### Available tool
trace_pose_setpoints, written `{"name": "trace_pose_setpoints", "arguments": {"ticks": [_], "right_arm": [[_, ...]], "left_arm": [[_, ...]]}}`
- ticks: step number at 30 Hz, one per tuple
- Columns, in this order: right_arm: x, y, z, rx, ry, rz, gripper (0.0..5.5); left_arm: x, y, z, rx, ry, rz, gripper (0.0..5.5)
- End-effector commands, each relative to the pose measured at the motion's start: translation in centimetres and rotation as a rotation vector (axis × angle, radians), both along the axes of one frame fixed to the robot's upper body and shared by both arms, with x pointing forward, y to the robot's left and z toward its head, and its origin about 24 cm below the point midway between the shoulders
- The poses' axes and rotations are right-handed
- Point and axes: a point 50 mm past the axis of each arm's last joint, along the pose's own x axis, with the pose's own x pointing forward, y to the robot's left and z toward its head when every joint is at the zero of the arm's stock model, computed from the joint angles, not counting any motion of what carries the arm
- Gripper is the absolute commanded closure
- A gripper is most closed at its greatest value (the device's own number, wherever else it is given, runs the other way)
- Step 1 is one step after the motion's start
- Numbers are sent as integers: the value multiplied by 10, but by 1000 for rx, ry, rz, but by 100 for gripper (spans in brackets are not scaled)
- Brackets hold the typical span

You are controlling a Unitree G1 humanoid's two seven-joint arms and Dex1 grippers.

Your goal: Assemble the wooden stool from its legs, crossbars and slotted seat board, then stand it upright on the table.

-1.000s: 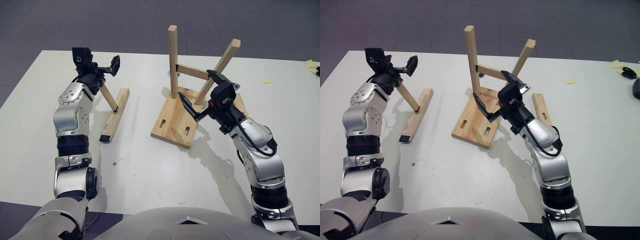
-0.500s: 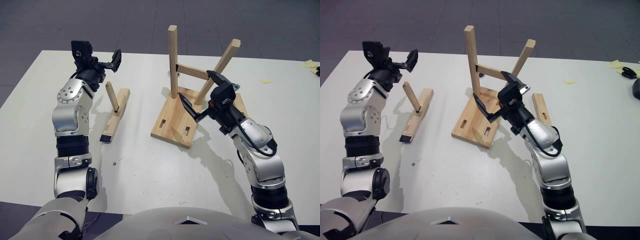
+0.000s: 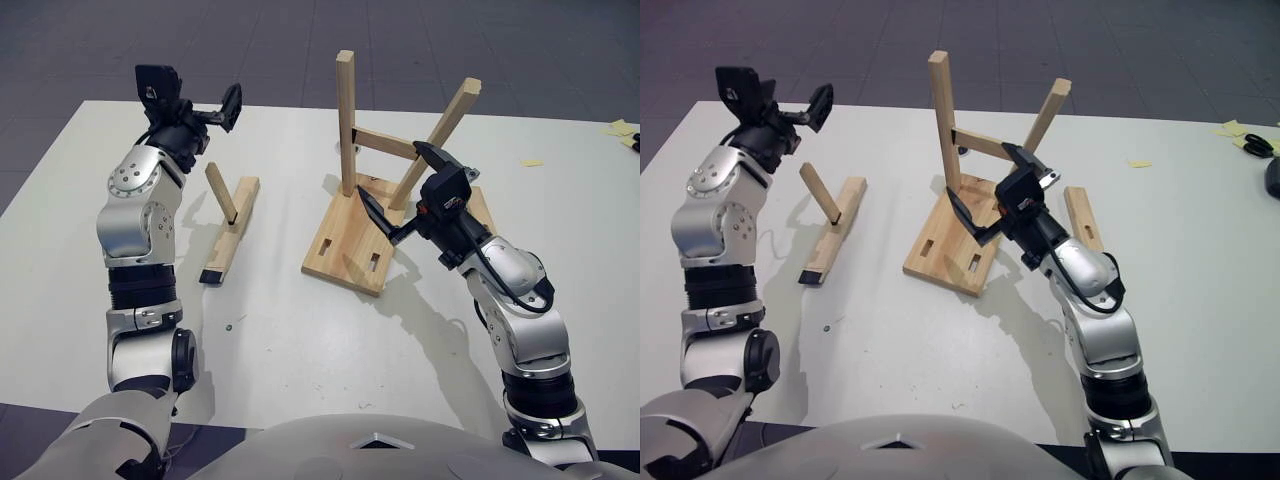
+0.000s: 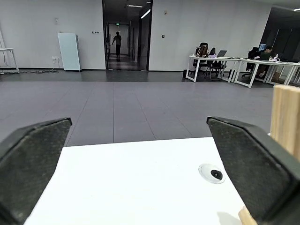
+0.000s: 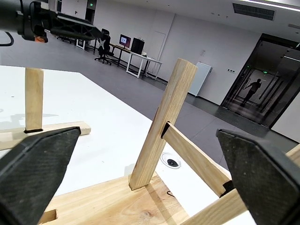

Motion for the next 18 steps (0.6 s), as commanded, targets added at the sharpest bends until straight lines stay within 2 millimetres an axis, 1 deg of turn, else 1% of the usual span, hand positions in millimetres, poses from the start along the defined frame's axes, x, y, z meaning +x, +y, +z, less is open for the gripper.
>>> {"name": "trace_pose_setpoints", "arguments": {"ticks": [1,3,4,5,6,8,10,11,12,13,14,18], "right_arm": [[1,-1,2,-6,-3,3,10],[1,0,2,-5,-3,2,10],[1,-1,2,-5,-3,1,10],[1,-1,2,-6,-3,1,10],[1,-1,2,-6,-2,1,10],[1,-1,2,-7,-2,-1,10],[1,-2,2,-6,-1,-3,10],[1,-2,2,-5,0,-2,10],[1,-2,2,-6,0,2,10],[2,-2,2,-8,0,6,10],[2,-2,3,-9,1,5,10],[0,-4,1,-12,6,-1,10]], "left_arm": [[0,-1,25,-8,-68,-1,12],[1,-1,23,-9,-58,-2,12],[3,-1,15,-7,-27,-5,12],[4,-1,0,-6,27,-9,12],[5,-1,-19,-9,91,-12,12],[3,2,-62,-15,232,-10,12],[-6,5,-117,14,404,3,12],[-13,6,-140,12,477,9,12],[-20,7,-156,20,527,9,12],[-24,7,-162,-19,543,16,12],[-26,8,-162,-49,540,19,12],[-22,7,-150,-67,486,13,12]]}}
